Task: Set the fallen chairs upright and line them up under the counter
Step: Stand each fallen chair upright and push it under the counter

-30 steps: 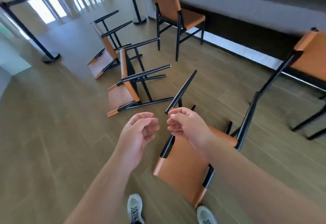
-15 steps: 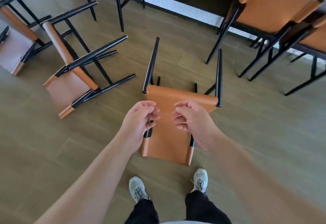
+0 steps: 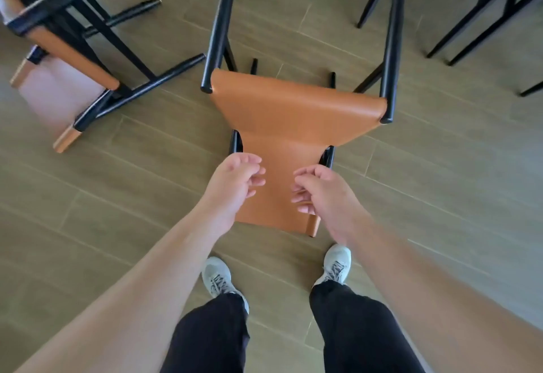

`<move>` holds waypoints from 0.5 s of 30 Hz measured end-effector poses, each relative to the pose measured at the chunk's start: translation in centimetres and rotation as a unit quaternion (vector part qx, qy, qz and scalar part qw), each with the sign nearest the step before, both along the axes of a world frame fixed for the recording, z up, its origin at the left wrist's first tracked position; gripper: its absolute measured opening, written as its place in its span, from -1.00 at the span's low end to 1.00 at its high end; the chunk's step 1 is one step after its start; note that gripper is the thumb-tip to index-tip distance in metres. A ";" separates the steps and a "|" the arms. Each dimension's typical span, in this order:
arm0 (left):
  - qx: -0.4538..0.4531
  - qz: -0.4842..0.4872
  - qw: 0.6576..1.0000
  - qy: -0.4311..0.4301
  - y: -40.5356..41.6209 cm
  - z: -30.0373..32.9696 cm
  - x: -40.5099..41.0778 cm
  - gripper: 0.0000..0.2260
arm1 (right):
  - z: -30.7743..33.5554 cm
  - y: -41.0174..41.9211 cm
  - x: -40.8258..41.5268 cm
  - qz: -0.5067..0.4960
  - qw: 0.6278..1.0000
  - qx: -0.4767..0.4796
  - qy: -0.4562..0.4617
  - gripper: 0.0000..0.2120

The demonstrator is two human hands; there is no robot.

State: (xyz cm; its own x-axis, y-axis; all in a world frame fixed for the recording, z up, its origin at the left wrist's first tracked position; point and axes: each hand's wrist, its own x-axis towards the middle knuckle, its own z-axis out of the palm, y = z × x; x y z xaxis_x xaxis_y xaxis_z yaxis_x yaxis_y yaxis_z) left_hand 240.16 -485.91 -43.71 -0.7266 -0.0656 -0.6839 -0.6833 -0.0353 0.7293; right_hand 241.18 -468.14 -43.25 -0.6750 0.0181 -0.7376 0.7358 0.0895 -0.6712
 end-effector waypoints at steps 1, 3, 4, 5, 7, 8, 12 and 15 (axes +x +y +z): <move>-0.007 -0.007 1.000 -0.002 0.4 -2.4 0.0 -0.85 | -2.5 0.5 0.3 0.008 1.000 0.009 -0.007 -0.87; -0.022 -0.021 1.000 -0.006 0.8 -7.1 0.3 -0.84 | -7.7 1.1 0.7 0.023 0.999 0.030 -0.016 -0.87; -0.029 -0.028 0.999 -0.008 1.0 -9.5 0.5 -0.84 | -10.4 1.4 0.9 0.032 0.998 0.044 -0.019 -0.86; -0.034 -0.033 0.999 -0.009 1.0 -12.0 0.6 -0.84 | -13.1 1.6 1.1 0.043 0.997 0.061 -0.021 -0.86; -0.045 -0.037 0.998 -0.012 1.1 -17.3 0.9 -0.84 | -18.7 2.0 1.5 0.080 0.992 0.094 -0.021 -0.86; -0.051 -0.039 0.998 -0.016 1.1 -20.0 1.0 -0.85 | -21.5 2.1 1.8 0.104 0.988 0.109 -0.017 -0.86; -0.108 -0.085 0.990 -0.015 0.9 -31.9 1.3 -0.85 | -33.0 2.1 2.0 0.195 0.962 0.189 0.001 -0.82; -0.154 -0.133 0.979 -0.013 0.4 -40.4 1.8 -0.87 | -41.2 1.8 2.1 0.257 0.942 0.216 0.003 -0.71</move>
